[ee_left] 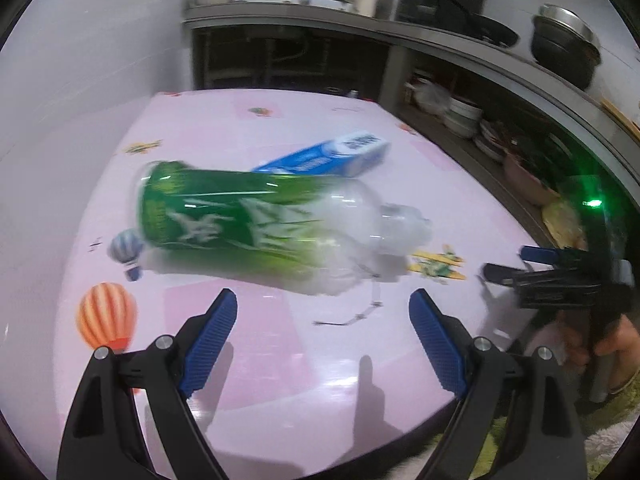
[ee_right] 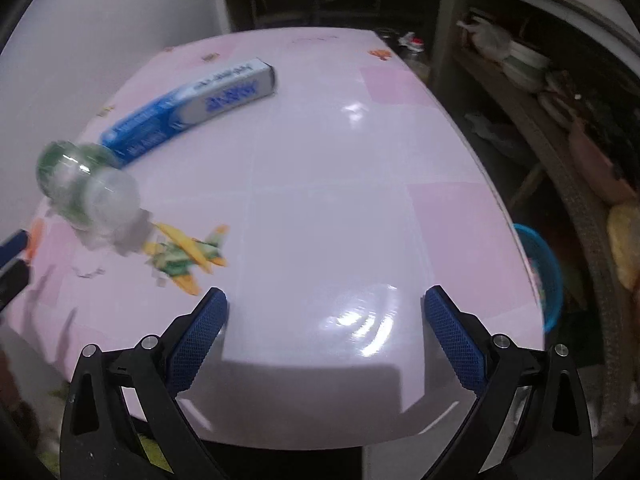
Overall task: Collect trash
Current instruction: 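Grasp the green plastic bottle around its middle with the right tool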
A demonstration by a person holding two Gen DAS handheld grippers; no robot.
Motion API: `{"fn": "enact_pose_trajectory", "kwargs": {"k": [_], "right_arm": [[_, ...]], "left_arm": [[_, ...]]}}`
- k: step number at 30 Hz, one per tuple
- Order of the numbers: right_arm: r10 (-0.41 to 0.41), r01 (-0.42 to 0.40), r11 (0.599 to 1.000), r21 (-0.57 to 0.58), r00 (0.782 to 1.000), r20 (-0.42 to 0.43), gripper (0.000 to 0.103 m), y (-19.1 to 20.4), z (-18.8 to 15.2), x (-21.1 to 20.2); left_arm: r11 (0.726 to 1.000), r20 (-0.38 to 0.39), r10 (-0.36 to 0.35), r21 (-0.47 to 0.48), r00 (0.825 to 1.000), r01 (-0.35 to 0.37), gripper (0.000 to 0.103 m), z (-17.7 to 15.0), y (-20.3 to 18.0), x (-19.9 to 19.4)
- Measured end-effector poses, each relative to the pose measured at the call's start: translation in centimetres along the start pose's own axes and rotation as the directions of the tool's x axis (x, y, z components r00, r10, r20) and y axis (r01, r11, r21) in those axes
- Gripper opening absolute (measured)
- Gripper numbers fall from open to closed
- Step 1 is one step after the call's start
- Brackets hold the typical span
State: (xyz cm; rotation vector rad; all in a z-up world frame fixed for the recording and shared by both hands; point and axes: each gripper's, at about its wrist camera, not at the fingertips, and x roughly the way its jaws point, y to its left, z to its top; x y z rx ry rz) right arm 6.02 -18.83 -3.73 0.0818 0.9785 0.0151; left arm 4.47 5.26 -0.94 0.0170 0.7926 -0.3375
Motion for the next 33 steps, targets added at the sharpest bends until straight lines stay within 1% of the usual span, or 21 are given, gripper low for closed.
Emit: {"fn": "enact_pose_trajectory", "kwargs": {"k": [2, 4, 5, 7, 10, 11, 12, 13, 14, 15, 18, 19, 22, 23, 24, 25, 26, 27, 28, 29, 33], "right_arm": [[0.082, -0.082, 0.996, -0.018, 0.996, 0.034, 0.095, 1.0, 0.7, -1.3], [0.133, -0.122, 0.986, -0.117, 0.987, 0.089, 0.095, 3.2, 2.1, -2.8], [0.152, -0.135, 0.977, -0.163, 0.983, 0.099, 0.095, 4.2, 2.6, -3.0], [0.208, -0.173, 0.945, -0.276, 0.973, 0.102, 0.095, 6.8, 4.1, -3.4], [0.308, -0.242, 0.860, -0.449, 0.948, 0.080, 0.095, 10.7, 6.5, -3.1], [0.337, -0.264, 0.818, -0.512, 0.940, 0.053, 0.095, 12.4, 7.2, -2.6], [0.351, -0.276, 0.784, -0.557, 0.936, 0.031, 0.095, 13.8, 7.9, -2.2], [0.358, -0.284, 0.759, -0.586, 0.934, 0.011, 0.095, 14.6, 8.2, -1.8], [0.369, -0.306, 0.716, -0.628, 0.929, -0.031, 0.095, 16.1, 8.6, -1.1], [0.374, -0.321, 0.686, -0.653, 0.925, -0.063, 0.095, 17.2, 8.9, -0.4], [0.345, -0.336, 0.635, -0.696, 0.929, -0.133, 0.095, 19.6, 9.3, 1.6], [0.333, -0.332, 0.622, -0.709, 0.932, -0.144, 0.093, 20.3, 9.3, 2.2], [0.322, -0.341, 0.593, -0.729, 0.931, -0.173, 0.082, 20.8, 8.4, 2.6], [0.319, -0.345, 0.588, -0.731, 0.930, -0.182, 0.081, 21.0, 8.2, 2.9], [0.308, -0.331, 0.587, -0.739, 0.935, -0.175, 0.080, 21.1, 8.0, 3.0], [0.299, -0.318, 0.585, -0.746, 0.940, -0.166, 0.077, 20.9, 7.8, 3.0], [0.291, -0.308, 0.579, -0.755, 0.943, -0.161, 0.069, 21.0, 7.5, 3.0], [0.293, -0.317, 0.576, -0.753, 0.941, -0.172, 0.066, 21.0, 7.4, 3.1], [0.308, -0.344, 0.570, -0.746, 0.931, -0.194, 0.063, 20.6, 7.2, 2.8], [0.317, -0.355, 0.565, -0.745, 0.927, -0.201, 0.064, 20.5, 7.0, 2.7], [0.328, -0.351, 0.533, -0.770, 0.924, -0.194, 0.064, 19.8, 5.5, 1.6]], "left_arm": [[0.999, 0.002, 0.030, -0.026, 1.000, -0.030, 0.086, -0.1, 1.5, -0.1], [0.998, 0.001, 0.051, -0.049, 0.999, -0.050, 0.086, -0.3, 2.9, -0.3], [0.996, 0.000, 0.059, -0.063, 0.998, -0.059, 0.086, -0.4, 3.5, -0.4], [0.993, -0.001, 0.075, -0.087, 0.997, -0.075, 0.086, -0.6, 4.7, -0.7], [0.988, 0.002, 0.096, -0.118, 0.995, -0.095, 0.086, -1.0, 6.0, -1.2], [0.986, 0.002, 0.102, -0.129, 0.995, -0.101, 0.086, -1.2, 6.3, -1.4], [0.985, 0.002, 0.107, -0.137, 0.994, -0.106, 0.086, -1.3, 6.6, -1.5], [0.983, 0.000, 0.112, -0.145, 0.994, -0.111, 0.086, -1.4, 6.8, -1.6], [0.981, 0.000, 0.117, -0.156, 0.993, -0.115, 0.086, -1.6, 7.2, -1.8], [0.980, -0.001, 0.120, -0.162, 0.993, -0.118, 0.086, -1.7, 7.4, -1.8], [0.977, 0.001, 0.131, -0.171, 0.991, -0.129, 0.086, -1.8, 7.8, -2.1], [0.976, 0.001, 0.133, -0.173, 0.991, -0.131, 0.086, -1.8, 7.9, -2.1], [0.975, -0.002, 0.138, -0.177, 0.990, -0.136, 0.086, -1.8, 8.1, -2.1], [0.974, -0.004, 0.141, -0.177, 0.990, -0.139, 0.086, -1.8, 8.2, -2.1], [0.974, -0.005, 0.143, -0.176, 0.990, -0.141, 0.086, -1.7, 8.2, -1.9], [0.973, -0.007, 0.146, -0.177, 0.989, -0.145, 0.086, -1.7, 8.3, -1.9], [0.972, -0.008, 0.151, -0.180, 0.989, -0.150, 0.086, -1.8, 8.5, -1.9], [0.971, -0.009, 0.154, -0.182, 0.988, -0.153, 0.086, -1.8, 8.5, -1.9], [0.969, -0.011, 0.159, -0.188, 0.987, -0.158, 0.086, -1.9, 8.7, -1.9], [0.968, -0.012, 0.164, -0.192, 0.986, -0.163, 0.086, -1.9, 8.7, -1.9], [0.954, -0.004, 0.210, -0.216, 0.978, -0.205, 0.086, -2.1, 9.5, -2.4]]}}
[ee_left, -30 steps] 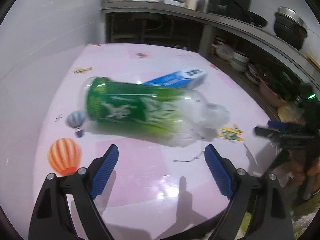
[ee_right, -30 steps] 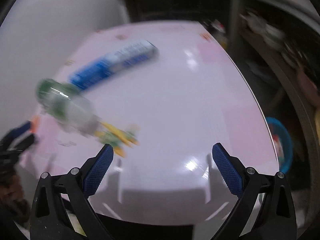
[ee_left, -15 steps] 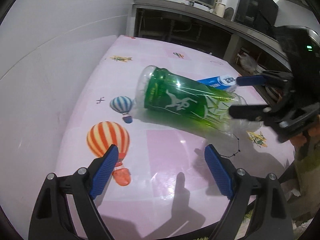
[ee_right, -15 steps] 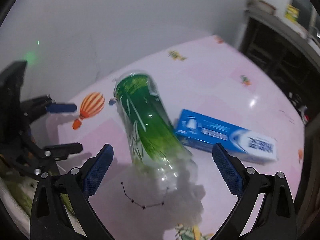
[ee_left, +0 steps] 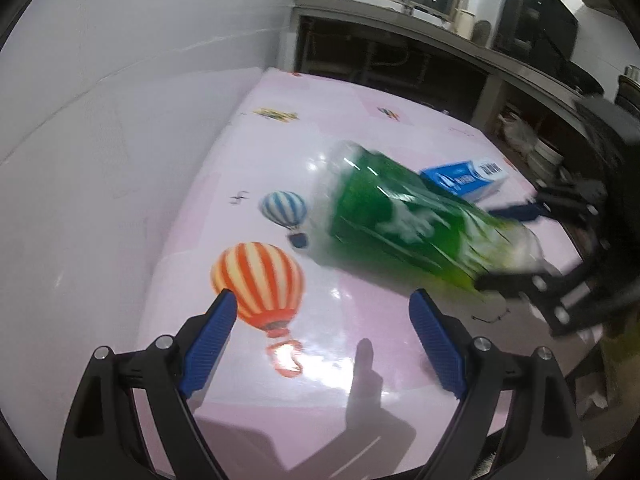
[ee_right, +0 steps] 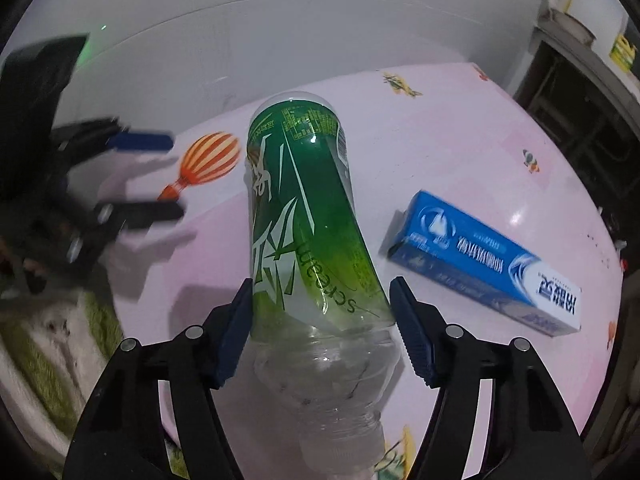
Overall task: Collect trash
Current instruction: 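Grasp the green plastic bottle around its middle with the right tool, then grasp the blue toothpaste box with the left tool while the right tool holds the bottle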
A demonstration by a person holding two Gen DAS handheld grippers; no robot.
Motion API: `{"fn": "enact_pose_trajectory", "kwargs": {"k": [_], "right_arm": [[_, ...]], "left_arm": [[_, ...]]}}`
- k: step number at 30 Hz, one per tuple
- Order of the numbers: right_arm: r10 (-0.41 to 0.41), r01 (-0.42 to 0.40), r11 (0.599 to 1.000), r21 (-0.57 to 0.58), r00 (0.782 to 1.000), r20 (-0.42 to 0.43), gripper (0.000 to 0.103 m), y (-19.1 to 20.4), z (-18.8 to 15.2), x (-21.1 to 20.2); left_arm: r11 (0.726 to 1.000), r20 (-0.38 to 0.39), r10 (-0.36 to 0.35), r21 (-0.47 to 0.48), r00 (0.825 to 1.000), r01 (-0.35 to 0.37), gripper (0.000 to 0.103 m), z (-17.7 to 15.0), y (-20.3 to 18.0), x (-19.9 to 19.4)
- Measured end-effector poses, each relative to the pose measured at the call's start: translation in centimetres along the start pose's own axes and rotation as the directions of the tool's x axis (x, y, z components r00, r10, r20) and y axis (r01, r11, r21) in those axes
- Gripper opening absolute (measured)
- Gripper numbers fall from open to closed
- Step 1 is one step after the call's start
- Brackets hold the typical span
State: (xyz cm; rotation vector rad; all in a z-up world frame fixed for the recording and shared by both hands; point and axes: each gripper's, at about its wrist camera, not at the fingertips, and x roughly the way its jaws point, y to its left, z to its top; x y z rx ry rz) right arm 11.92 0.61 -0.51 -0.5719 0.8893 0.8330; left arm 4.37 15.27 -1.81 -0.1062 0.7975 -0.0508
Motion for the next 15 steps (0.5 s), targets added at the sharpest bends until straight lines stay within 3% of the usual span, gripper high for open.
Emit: {"fn": "enact_pose_trajectory", "kwargs": {"k": [8, 12, 15], "right_arm": [[-0.014, 0.014, 1.000, 0.020, 1.000, -0.001, 0.064, 1.6, -4.7, -3.3], [-0.061, 0.064, 0.987, 0.149, 0.998, -0.022, 0.064, 0.8, -7.7, -5.0], [-0.106, 0.117, 0.947, 0.300, 0.993, -0.051, 0.064, -0.4, -10.2, -6.5]], "left_arm": [[0.998, 0.051, 0.046, -0.043, 0.998, -0.044, 0.086, 0.3, 1.3, -0.7], [1.000, 0.076, -0.011, -0.007, 0.997, 0.012, 0.086, 1.8, -0.4, -0.2], [0.996, 0.109, -0.080, 0.052, 0.991, 0.075, 0.086, 3.5, -2.9, 0.1]]}}
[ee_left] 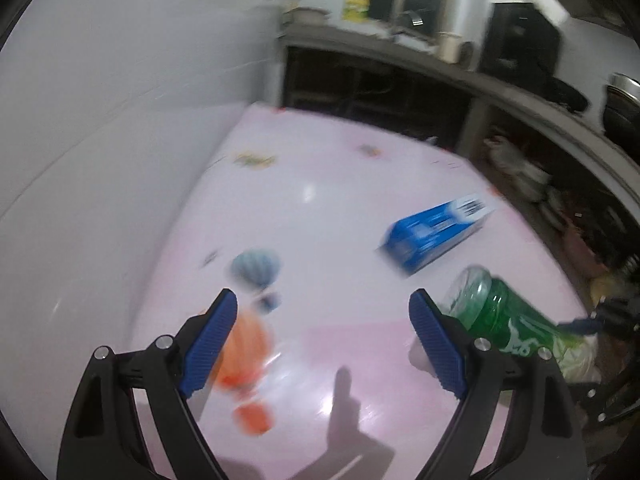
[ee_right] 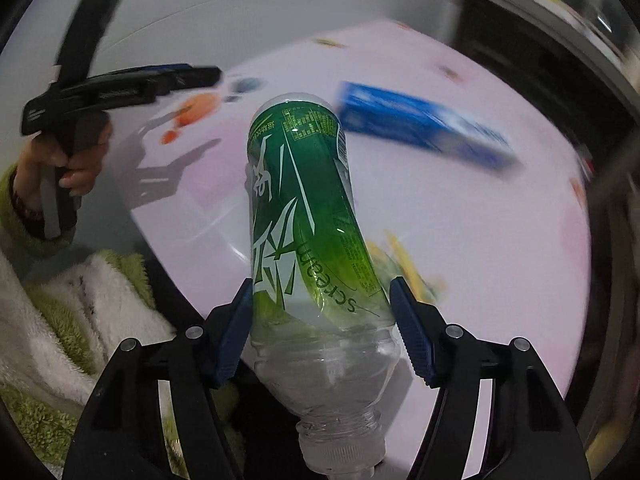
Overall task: Collect trash
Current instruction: 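Grasp the blue toothpaste box with the left tool while the right tool holds the bottle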
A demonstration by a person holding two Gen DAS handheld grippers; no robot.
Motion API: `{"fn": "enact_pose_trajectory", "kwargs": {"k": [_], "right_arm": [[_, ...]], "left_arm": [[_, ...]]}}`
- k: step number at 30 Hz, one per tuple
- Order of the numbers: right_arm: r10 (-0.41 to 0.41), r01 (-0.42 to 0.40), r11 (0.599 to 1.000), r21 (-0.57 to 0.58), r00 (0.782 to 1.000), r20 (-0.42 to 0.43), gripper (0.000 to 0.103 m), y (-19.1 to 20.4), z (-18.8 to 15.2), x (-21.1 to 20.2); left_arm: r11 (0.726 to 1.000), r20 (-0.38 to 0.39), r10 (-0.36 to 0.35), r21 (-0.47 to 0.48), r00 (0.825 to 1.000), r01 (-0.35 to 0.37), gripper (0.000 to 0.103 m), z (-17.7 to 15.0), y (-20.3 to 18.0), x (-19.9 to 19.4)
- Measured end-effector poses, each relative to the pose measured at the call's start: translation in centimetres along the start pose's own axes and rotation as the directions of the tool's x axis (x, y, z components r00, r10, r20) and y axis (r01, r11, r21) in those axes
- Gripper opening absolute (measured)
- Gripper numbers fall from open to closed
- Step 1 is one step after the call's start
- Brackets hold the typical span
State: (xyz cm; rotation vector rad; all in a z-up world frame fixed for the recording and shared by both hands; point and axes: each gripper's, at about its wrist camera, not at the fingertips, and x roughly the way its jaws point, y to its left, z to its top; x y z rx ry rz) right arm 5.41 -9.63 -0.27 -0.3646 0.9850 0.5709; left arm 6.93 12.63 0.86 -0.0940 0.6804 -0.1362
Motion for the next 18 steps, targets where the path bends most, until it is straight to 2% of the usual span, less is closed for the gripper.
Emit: {"fn": "enact_pose_trajectory", "kwargs": {"k": [4, 6, 8, 10, 12, 14, 17, 18], "right_arm": [[-0.055, 0.055, 0.977, 0.208, 0.998, -0.003, 0.064, -2.6, -2.4, -1.4], [-0.078, 0.075, 0.957, 0.280, 0.997, 0.001, 0.064, -3.4, -3.3, -1.9], [-0.105, 0.095, 0.927, 0.363, 0.994, 0.007, 0.064, -4.3, -4.1, -2.3], [-0.128, 0.109, 0.890, 0.442, 0.992, 0.013, 0.064, -5.3, -4.7, -2.5], [-0.143, 0.115, 0.856, 0.504, 0.990, 0.017, 0.064, -6.2, -5.2, -2.7], [-0.145, 0.105, 0.826, 0.554, 0.989, 0.029, 0.064, -7.0, -5.4, -2.7], [-0.132, 0.072, 0.787, 0.612, 0.990, 0.054, 0.064, -7.8, -5.8, -2.8], [-0.131, 0.065, 0.778, 0.625, 0.990, 0.060, 0.064, -8.2, -6.3, -2.9]], "left_arm": [[0.991, -0.008, -0.099, 0.092, 0.995, 0.100, 0.086, 2.8, -4.1, 2.0], [0.981, -0.051, -0.102, 0.163, 0.993, 0.109, 0.086, 3.9, -6.6, 3.6], [0.971, -0.088, -0.035, 0.232, 0.996, 0.054, 0.086, 4.8, -8.9, 5.7], [0.953, -0.073, 0.005, 0.303, 0.997, 0.017, 0.086, 5.4, -11.0, 7.5], [0.926, -0.044, 0.068, 0.375, 0.997, -0.047, 0.086, 5.5, -12.5, 8.9], [0.894, -0.053, 0.113, 0.441, 0.992, -0.078, 0.085, 5.6, -13.4, 10.9], [0.875, -0.123, 0.120, 0.482, 0.985, -0.046, 0.071, 5.7, -13.9, 13.3], [0.877, -0.146, 0.108, 0.479, 0.983, -0.025, 0.060, 5.6, -13.8, 13.6]]}}
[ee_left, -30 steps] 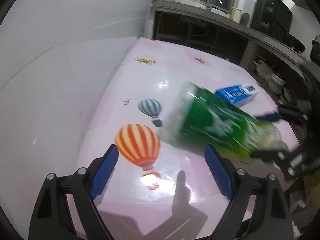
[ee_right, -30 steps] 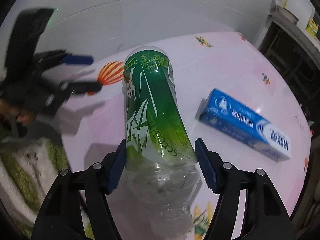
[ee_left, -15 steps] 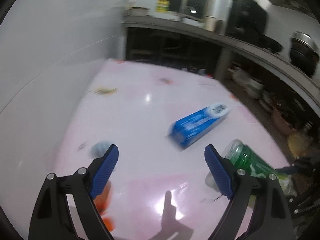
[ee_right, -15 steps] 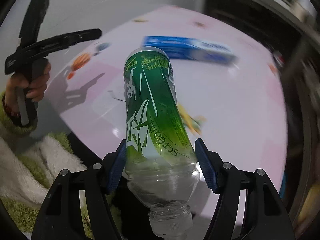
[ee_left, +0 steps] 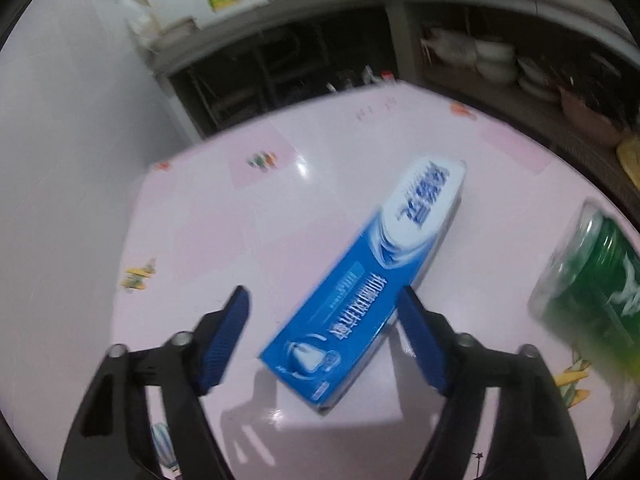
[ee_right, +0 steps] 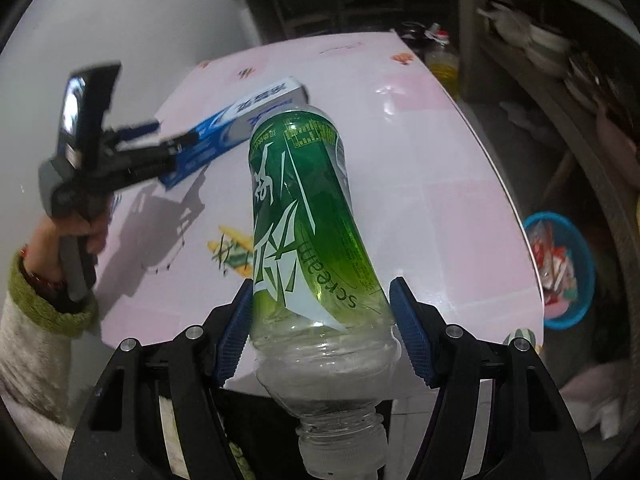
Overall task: Collect trash
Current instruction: 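Grasp the blue toothpaste box with the left tool while the right tool holds the bottle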
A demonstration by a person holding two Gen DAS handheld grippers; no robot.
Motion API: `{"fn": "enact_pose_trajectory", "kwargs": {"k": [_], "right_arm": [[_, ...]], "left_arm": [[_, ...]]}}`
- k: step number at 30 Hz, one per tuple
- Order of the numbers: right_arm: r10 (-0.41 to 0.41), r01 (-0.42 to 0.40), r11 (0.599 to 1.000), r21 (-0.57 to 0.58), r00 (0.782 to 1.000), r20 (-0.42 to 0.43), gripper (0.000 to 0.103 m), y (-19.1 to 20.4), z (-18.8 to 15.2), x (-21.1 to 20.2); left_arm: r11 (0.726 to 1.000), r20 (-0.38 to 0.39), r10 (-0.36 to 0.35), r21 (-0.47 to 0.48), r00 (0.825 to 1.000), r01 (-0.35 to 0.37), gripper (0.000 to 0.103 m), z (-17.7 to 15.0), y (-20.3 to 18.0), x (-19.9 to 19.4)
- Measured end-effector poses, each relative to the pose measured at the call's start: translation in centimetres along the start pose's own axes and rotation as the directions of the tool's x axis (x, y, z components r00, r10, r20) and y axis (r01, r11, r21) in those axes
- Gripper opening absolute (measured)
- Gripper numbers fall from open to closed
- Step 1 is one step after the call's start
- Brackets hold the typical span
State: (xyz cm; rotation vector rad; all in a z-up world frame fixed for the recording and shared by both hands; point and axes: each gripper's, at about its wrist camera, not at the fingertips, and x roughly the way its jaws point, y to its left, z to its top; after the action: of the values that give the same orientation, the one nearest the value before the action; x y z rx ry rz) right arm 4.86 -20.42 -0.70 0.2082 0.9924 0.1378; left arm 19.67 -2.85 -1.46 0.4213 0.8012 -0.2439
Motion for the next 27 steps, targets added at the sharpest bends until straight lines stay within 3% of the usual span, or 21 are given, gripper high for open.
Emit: {"fn": "enact_pose_trajectory", "kwargs": {"k": [1, 2, 5, 10, 15, 17, 18, 19, 20, 21, 23, 27], "right_arm": [[0.006, -0.006, 1.000, 0.021, 1.000, 0.004, 0.064, -0.3, 0.1, 0.0], [0.013, -0.013, 0.999, 0.045, 1.000, 0.007, 0.064, -0.6, 0.2, 0.1], [0.027, -0.029, 0.995, 0.094, 1.000, 0.013, 0.064, -1.1, 0.5, 0.3], [0.049, -0.049, 0.988, 0.143, 0.999, 0.010, 0.064, -1.7, 1.6, 0.8], [0.091, -0.092, 0.977, 0.193, 0.996, 0.012, 0.064, -2.3, 1.1, 0.5], [0.100, -0.101, 0.974, 0.202, 0.995, 0.012, 0.064, -2.4, 1.0, 0.4], [0.104, -0.104, 0.973, 0.204, 0.994, 0.013, 0.064, -2.5, 1.0, 0.4], [0.108, -0.108, 0.973, 0.203, 0.994, 0.014, 0.064, -2.6, 1.0, 0.4], [0.110, -0.111, 0.973, 0.203, 0.994, 0.015, 0.064, -2.5, 1.0, 0.5], [0.114, -0.115, 0.972, 0.204, 0.993, 0.016, 0.064, -2.6, 1.0, 0.5], [0.120, -0.121, 0.970, 0.210, 0.993, 0.016, 0.064, -2.7, 1.1, 0.6], [0.122, -0.124, 0.969, 0.215, 0.992, 0.019, 0.064, -2.7, 1.0, 0.6]], "left_arm": [[1.000, -0.030, -0.028, -0.006, 0.999, 0.028, 0.052, -0.1, 0.1, 0.5], [1.000, -0.023, -0.021, -0.001, 1.000, 0.021, 0.051, -0.2, 0.2, 0.4], [1.000, -0.026, -0.029, 0.000, 0.999, 0.029, 0.032, -0.8, 0.1, -0.5], [0.989, -0.080, -0.121, -0.100, 0.989, 0.113, 0.026, -3.2, 0.5, -2.9], [0.940, -0.136, -0.271, -0.251, 0.953, 0.231, 0.026, -6.7, 0.7, -4.9], [0.897, -0.104, -0.360, -0.312, 0.927, 0.313, 0.026, -7.7, 0.8, -6.0], [0.890, -0.079, -0.371, -0.314, 0.925, 0.330, 0.026, -7.7, 0.9, -6.5], [0.895, -0.048, -0.362, -0.299, 0.931, 0.332, 0.027, -7.5, 1.0, -7.1], [0.910, -0.023, -0.331, -0.272, 0.943, 0.313, 0.036, -6.9, 1.1, -7.4], [0.925, -0.006, -0.299, -0.246, 0.954, 0.288, 0.054, -6.2, 1.2, -7.5], [0.947, 0.021, -0.252, -0.198, 0.967, 0.251, 0.069, -4.9, 1.3, -7.2], [0.981, -0.018, -0.190, -0.049, 0.982, 0.189, 0.078, -0.9, 1.1, -3.0]]}}
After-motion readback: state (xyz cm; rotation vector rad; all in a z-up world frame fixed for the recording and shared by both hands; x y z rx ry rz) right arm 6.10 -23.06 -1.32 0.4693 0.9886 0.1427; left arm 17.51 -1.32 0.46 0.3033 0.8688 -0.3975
